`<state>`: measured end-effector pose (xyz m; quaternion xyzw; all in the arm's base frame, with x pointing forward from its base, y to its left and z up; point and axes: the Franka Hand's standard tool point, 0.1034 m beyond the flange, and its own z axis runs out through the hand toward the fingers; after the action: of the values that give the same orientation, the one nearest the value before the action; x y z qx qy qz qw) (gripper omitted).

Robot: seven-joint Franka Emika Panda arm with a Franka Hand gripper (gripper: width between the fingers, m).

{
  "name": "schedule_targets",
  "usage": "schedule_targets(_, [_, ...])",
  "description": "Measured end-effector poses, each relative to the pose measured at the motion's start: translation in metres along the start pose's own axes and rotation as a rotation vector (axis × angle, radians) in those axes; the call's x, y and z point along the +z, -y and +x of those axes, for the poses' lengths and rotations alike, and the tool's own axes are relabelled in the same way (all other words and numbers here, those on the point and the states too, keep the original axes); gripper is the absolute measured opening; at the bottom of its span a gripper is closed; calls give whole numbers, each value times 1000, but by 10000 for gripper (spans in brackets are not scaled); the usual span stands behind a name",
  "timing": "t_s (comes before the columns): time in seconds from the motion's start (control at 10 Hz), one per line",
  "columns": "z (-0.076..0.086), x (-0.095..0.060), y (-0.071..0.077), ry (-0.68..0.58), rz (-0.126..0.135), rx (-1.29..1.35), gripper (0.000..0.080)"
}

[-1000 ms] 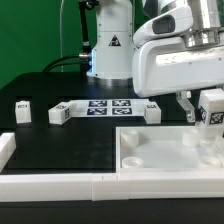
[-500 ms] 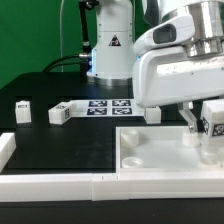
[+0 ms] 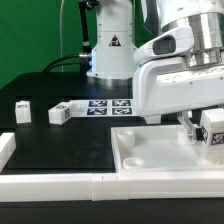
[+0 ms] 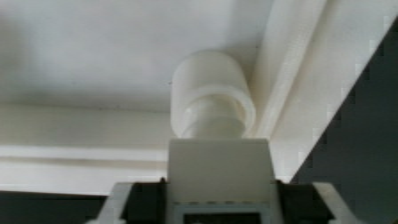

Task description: Assemble one leg

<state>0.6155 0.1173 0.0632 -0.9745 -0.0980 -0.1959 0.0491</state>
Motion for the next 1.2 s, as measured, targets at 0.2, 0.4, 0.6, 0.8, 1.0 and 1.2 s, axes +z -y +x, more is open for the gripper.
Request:
schedule_targets(0.2, [-11, 1, 0, -45, -12, 0, 290])
schedule_targets(0.4, [-22, 4, -3, -94, -27, 0, 290])
schedule_targets(0.6, [-22, 4, -3, -112, -31, -1, 290])
schedule_targets(0.8, [-22, 3, -3, -112, -31, -1, 290])
schedule_targets(1.0, [-22, 3, -3, -112, -31, -1, 306])
schedule_targets(1.2, [-22, 3, -3, -112, -31, -1, 605])
